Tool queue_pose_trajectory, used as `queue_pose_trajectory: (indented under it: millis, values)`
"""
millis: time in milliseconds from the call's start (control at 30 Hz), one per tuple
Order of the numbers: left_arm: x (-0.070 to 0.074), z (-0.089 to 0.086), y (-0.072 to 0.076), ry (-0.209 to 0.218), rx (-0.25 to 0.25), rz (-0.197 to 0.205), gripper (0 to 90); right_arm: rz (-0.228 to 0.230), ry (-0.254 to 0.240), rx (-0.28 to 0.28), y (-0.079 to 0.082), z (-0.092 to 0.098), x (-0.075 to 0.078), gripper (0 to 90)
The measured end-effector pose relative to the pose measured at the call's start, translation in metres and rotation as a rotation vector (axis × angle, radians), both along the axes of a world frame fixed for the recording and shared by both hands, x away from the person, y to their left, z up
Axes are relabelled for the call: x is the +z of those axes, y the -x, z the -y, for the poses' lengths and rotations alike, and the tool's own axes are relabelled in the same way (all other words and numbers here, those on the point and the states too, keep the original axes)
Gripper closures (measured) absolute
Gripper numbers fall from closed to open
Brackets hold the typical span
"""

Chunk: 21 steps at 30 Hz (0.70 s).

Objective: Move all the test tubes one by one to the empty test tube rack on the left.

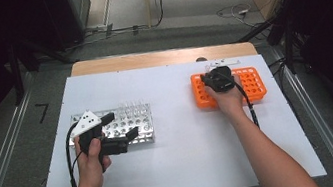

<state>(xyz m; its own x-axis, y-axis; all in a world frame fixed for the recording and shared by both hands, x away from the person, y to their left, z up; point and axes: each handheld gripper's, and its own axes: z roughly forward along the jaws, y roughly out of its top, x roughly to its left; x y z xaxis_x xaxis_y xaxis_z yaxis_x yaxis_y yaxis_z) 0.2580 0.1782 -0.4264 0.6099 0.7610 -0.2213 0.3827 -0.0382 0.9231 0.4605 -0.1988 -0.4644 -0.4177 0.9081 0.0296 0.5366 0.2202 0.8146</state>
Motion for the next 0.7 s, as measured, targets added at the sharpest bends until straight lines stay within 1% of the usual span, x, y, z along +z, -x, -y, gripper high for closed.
queue_pose_trajectory:
  millis: [67, 167, 300, 400, 533, 700]
  values:
    - [0.0, 0.0, 0.0, -0.002, 0.001, 0.0, 0.0, 0.013, -0.007, 0.002, 0.001, 0.001, 0.002, 73.5]
    - [0.001, 0.001, 0.0, -0.002, 0.001, 0.0, 0.0, 0.045, -0.014, 0.006, 0.004, 0.002, 0.006, 73.6]
    - [0.002, 0.002, 0.001, -0.001, -0.001, 0.008, 0.0, 0.077, -0.053, 0.006, 0.008, 0.007, 0.016, 73.7]
    - [0.003, 0.003, 0.001, -0.006, 0.005, 0.014, 0.0, 0.1, -0.057, 0.005, 0.013, 0.011, 0.024, 73.7]
    - [0.003, 0.004, 0.001, -0.007, -0.001, 0.016, 0.0, 0.118, -0.077, 0.016, 0.023, 0.017, 0.033, 73.7]
    - [0.003, 0.008, 0.002, -0.013, -0.005, 0.019, 0.0, 0.12, -0.093, 0.042, 0.039, 0.024, 0.038, 73.7]
